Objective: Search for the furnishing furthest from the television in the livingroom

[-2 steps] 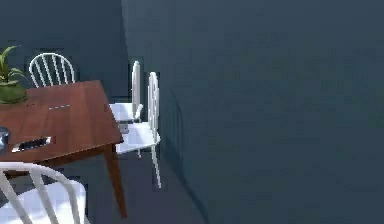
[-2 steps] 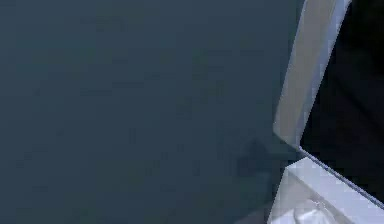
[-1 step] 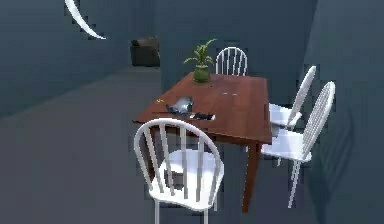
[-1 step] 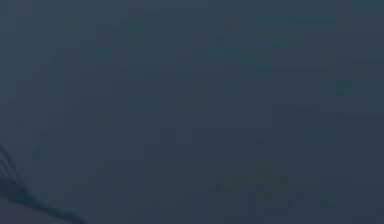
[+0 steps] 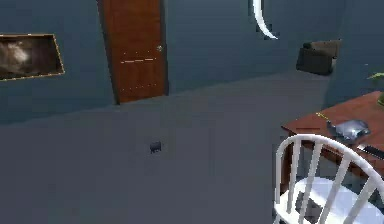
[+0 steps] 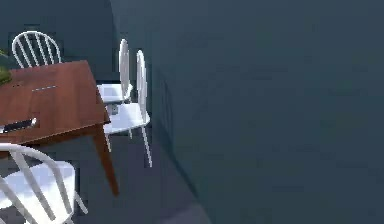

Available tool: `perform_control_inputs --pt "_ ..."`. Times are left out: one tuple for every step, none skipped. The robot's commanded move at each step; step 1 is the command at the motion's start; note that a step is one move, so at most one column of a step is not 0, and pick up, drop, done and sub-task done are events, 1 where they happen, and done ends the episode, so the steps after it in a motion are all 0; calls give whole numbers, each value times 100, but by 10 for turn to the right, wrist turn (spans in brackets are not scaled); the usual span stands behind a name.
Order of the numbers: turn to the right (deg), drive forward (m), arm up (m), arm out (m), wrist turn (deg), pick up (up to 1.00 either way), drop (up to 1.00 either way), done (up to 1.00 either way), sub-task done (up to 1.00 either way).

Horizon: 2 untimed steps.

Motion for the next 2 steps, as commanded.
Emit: perform_control_inputs --pt "-330 0 0 0 0 0 0 0 0" --pt "0 100 0 0 0 0 0 0 0"
